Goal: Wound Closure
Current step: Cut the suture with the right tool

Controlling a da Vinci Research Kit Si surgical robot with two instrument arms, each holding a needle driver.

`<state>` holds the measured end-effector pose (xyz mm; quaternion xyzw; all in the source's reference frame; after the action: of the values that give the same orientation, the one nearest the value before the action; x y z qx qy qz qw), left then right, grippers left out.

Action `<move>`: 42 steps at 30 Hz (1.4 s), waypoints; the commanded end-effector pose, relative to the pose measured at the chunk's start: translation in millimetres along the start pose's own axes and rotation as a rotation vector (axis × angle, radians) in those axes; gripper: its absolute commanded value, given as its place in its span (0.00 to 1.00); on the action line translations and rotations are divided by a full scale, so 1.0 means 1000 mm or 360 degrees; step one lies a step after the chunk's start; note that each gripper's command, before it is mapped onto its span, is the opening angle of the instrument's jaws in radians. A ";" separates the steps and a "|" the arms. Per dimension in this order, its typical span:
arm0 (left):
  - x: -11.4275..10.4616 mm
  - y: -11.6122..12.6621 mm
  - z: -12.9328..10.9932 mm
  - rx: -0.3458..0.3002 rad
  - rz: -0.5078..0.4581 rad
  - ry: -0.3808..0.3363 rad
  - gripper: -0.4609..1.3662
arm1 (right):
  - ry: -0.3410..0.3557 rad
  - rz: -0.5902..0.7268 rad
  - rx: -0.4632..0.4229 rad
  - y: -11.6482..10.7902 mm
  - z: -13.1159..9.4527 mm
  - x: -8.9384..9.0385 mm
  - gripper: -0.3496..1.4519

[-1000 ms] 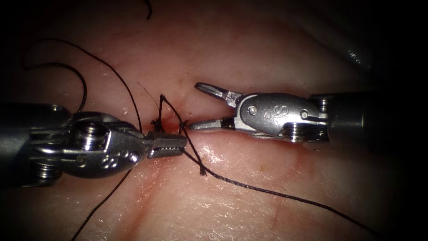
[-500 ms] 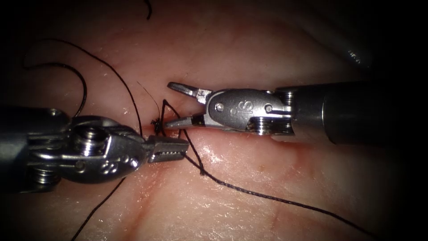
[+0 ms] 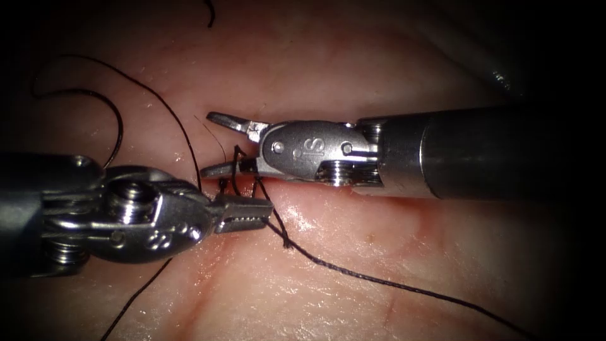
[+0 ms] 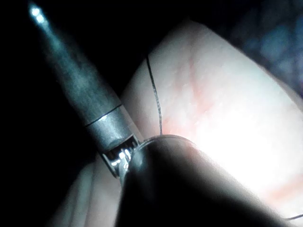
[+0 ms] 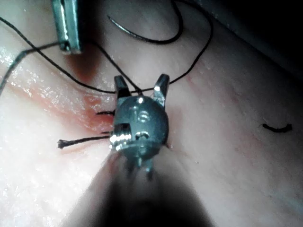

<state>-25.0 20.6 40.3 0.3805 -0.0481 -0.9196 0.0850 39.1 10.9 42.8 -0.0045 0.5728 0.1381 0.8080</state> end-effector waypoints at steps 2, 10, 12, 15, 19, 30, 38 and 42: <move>0.0003 0.0000 -0.0003 -0.0017 0.0003 -0.0002 0.06 | -0.0011 0.0071 -0.0012 -0.0002 -0.0001 -0.0003 0.91; 0.0026 -0.0006 -0.0010 -0.0020 0.0033 0.0017 0.06 | -0.0012 0.0123 -0.0018 -0.0003 0.0000 -0.0008 0.91; 0.0032 -0.0007 -0.0010 -0.0020 0.0035 0.0026 0.06 | -0.0012 0.0122 -0.0018 -0.0005 0.0001 -0.0007 0.91; 0.0034 -0.0007 -0.0009 -0.0019 0.0032 0.0032 0.06 | -0.0009 0.0119 -0.0014 -0.0008 0.0002 -0.0005 0.90; 0.0029 -0.0008 -0.0009 -0.0015 0.0042 0.0034 0.06 | 0.0000 0.0117 -0.0018 -0.0010 0.0001 -0.0004 0.89; 0.0026 -0.0006 -0.0008 -0.0010 0.0035 0.0032 0.06 | -0.0003 0.0111 -0.0024 -0.0009 0.0005 -0.0014 0.79; 0.0028 -0.0006 -0.0008 -0.0010 0.0034 0.0030 0.06 | -0.0003 0.0111 -0.0026 -0.0007 0.0006 -0.0017 0.52; 0.0028 -0.0005 -0.0007 -0.0010 0.0035 0.0029 0.06 | 0.0001 0.0110 -0.0028 -0.0007 0.0006 -0.0017 0.00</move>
<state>-26.6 20.5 37.7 0.3887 -0.0523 -0.9150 0.0952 39.3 9.9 44.5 0.0101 0.5714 0.1694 0.8029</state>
